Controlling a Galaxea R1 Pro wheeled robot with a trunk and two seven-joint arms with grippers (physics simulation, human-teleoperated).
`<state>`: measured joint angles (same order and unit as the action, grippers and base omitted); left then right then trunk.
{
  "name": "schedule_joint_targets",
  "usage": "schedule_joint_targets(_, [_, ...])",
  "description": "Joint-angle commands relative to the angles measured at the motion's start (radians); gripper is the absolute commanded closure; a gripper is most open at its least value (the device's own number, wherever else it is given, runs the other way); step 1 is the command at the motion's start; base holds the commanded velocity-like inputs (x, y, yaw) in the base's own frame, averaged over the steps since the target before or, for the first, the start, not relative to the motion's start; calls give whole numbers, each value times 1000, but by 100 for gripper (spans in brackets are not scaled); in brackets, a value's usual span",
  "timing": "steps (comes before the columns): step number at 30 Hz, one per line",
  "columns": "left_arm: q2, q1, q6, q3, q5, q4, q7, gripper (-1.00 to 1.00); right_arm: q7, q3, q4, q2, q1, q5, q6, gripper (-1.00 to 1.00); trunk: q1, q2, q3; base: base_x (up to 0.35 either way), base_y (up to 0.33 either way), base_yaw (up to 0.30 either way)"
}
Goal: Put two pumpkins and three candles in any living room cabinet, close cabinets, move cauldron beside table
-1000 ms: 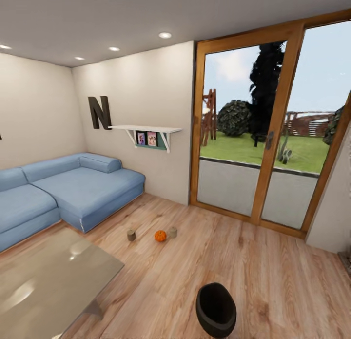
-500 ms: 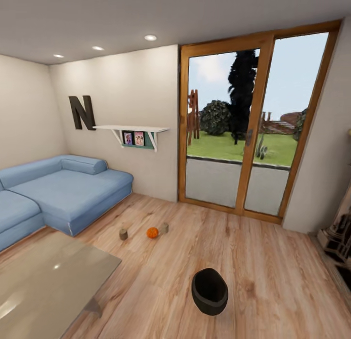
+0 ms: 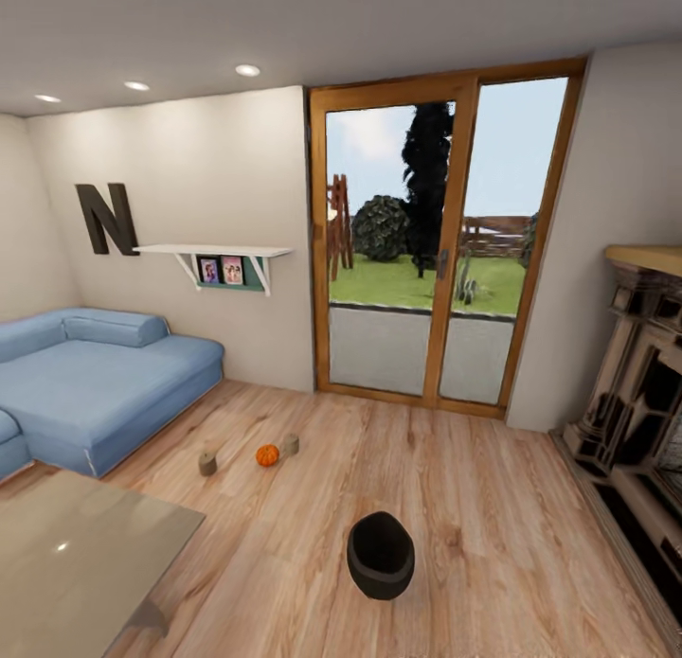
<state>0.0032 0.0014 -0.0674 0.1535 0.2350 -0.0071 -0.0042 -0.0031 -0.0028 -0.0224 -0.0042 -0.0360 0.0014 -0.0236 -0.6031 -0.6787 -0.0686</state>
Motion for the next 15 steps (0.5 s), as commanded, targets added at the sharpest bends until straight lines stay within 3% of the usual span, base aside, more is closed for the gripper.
schedule_joint_targets(1, [0, 0, -2, 8, 0, -1, 0, -100, 0, 0, 1, 0, -1, 0, -2, -100, 0, -1, -1, 0, 0, -258])
schedule_joint_targets(15, [0, 0, -2, 8, 0, -1, 0, -100, 0, 0, 1, 0, -1, 0, -2, -100, 0, -1, -1, 0, 0, -258])
